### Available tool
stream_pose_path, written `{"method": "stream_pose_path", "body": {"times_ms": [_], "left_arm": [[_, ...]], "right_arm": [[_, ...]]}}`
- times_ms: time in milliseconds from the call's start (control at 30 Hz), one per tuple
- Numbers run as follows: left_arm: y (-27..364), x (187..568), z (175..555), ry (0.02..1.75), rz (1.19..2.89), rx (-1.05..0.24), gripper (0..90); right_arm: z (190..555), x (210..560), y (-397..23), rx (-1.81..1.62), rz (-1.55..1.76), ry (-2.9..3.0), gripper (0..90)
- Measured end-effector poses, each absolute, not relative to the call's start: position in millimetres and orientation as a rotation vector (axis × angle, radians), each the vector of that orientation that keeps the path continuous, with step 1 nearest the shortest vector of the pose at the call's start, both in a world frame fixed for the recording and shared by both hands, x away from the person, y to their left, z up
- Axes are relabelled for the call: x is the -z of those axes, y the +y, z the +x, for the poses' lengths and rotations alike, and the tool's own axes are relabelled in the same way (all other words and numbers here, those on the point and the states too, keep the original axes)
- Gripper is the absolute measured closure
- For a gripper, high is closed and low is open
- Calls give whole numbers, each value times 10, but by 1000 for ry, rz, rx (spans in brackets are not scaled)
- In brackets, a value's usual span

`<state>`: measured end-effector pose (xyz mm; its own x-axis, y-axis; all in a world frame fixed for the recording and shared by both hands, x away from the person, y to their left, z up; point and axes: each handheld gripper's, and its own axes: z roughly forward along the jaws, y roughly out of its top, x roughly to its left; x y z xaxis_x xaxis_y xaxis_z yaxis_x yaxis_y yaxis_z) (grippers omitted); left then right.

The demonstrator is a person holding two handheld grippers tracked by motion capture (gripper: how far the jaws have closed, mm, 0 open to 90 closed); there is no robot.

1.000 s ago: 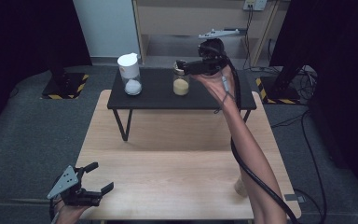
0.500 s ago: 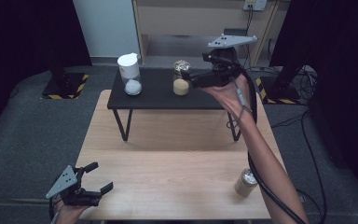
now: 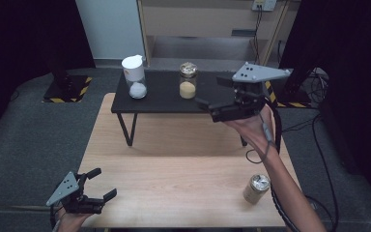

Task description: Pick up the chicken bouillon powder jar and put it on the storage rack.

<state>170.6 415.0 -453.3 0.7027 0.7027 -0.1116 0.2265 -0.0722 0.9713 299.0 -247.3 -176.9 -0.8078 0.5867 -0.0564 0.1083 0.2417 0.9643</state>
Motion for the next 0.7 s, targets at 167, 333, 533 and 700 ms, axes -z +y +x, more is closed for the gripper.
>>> {"method": "stream_pose_path", "body": {"times_ms": [167, 333, 533, 700], "left_arm": [[4151, 4534, 1700, 768, 1632, -466, 1], [4151, 4533, 1697, 767, 1633, -468, 1], [4149, 4532, 1699, 762, 1636, -469, 1], [4149, 4534, 1699, 763, 1635, -469, 1]], "right_arm": [[2777, 1908, -2548, -1611, 610, 2112, 96], [2594, 2040, -2622, -1625, 587, 2107, 96], [2417, 2300, -2720, -1632, 600, 2099, 95], [2305, 2509, -2825, -1642, 637, 2085, 93]]}}
